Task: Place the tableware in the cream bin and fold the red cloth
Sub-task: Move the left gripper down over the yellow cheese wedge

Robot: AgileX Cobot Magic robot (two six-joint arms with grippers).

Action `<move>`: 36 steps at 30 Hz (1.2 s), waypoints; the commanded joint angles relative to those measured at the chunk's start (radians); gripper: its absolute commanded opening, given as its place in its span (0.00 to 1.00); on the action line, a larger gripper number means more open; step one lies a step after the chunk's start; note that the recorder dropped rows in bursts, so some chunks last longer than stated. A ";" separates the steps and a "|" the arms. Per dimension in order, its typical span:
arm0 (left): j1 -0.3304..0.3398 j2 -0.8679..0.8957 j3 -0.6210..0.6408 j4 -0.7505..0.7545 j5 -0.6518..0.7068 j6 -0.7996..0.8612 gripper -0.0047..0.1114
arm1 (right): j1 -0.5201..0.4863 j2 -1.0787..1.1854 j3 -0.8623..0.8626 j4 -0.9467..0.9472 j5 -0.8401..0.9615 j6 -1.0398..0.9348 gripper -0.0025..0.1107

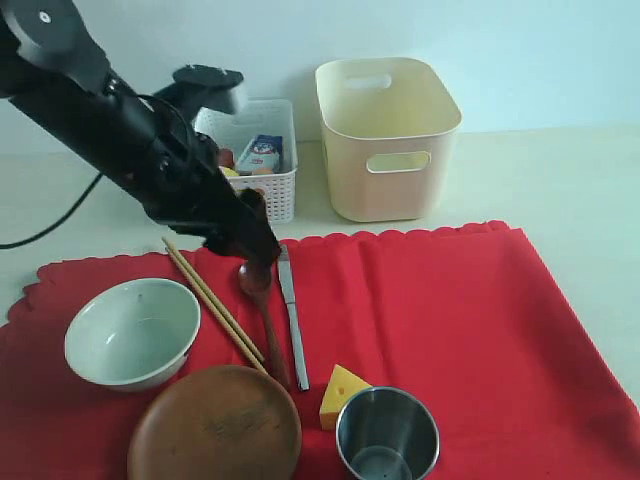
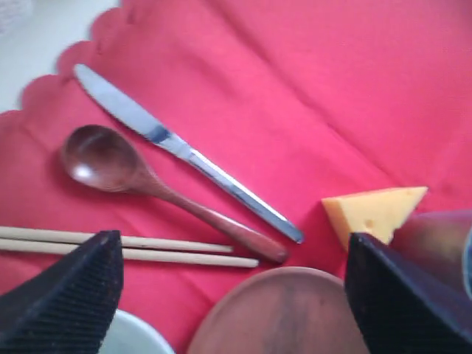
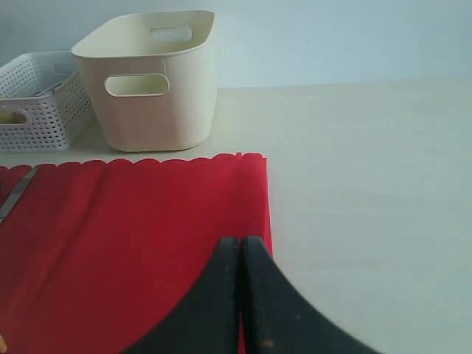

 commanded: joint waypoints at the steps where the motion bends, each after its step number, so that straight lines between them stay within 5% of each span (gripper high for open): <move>1: -0.114 -0.006 0.024 0.001 -0.046 -0.007 0.72 | -0.004 -0.005 0.003 -0.003 -0.016 -0.002 0.02; 11: -0.279 0.022 0.024 0.105 -0.160 -0.125 0.72 | -0.004 -0.005 0.003 -0.003 -0.016 -0.002 0.02; 17: -0.281 0.093 0.024 0.158 -0.169 -0.203 0.86 | -0.004 -0.005 0.003 -0.003 -0.016 -0.002 0.02; 36: -0.281 0.225 0.024 -0.010 -0.166 -0.101 0.86 | -0.004 -0.005 0.003 -0.003 -0.016 -0.002 0.02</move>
